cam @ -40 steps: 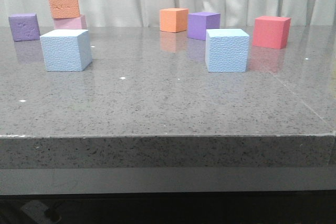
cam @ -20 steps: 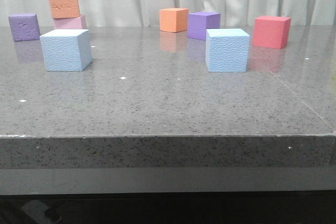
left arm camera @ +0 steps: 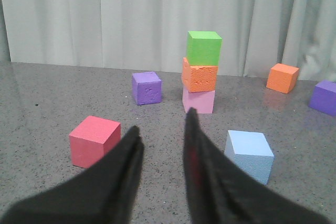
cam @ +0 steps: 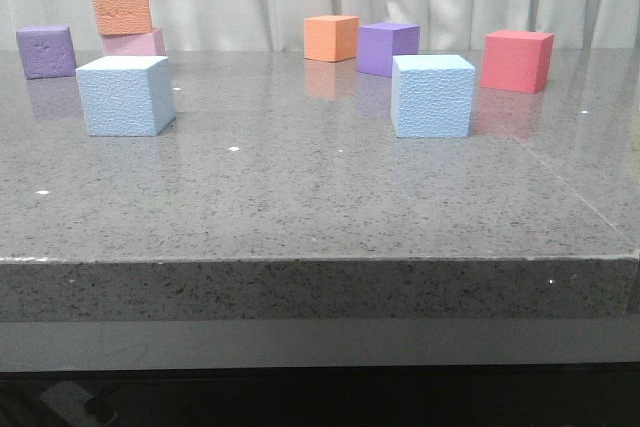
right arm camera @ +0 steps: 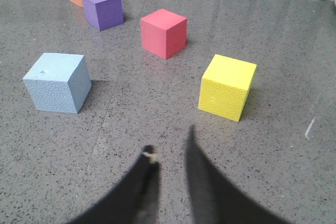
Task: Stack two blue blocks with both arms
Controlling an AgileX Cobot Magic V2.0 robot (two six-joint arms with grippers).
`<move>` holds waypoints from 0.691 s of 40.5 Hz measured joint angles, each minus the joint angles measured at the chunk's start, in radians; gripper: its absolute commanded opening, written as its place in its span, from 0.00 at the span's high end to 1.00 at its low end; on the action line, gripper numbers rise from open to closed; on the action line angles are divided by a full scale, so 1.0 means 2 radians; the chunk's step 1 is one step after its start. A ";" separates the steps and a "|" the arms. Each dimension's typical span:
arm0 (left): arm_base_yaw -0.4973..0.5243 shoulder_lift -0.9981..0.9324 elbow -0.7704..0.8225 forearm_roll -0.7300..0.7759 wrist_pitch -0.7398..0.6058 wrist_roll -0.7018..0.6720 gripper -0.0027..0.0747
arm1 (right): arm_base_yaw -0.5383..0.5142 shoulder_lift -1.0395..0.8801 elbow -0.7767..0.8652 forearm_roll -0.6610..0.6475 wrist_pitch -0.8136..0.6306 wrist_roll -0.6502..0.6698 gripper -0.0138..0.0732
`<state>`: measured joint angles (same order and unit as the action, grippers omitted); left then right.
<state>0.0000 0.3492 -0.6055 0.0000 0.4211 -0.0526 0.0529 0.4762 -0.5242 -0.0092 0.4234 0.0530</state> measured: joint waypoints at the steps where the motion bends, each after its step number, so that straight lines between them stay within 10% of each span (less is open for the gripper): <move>1: 0.000 0.000 0.000 0.000 0.000 0.000 0.26 | 0.000 0.000 0.000 0.000 0.000 0.000 0.26; 28: -0.069 0.001 0.000 0.000 0.007 0.000 0.23 | 0.000 0.001 0.000 0.005 -0.005 0.000 0.21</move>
<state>-0.1386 0.3510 -0.6055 0.0000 0.4352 -0.0526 0.0529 0.4780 -0.5248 0.0000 0.4135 0.0530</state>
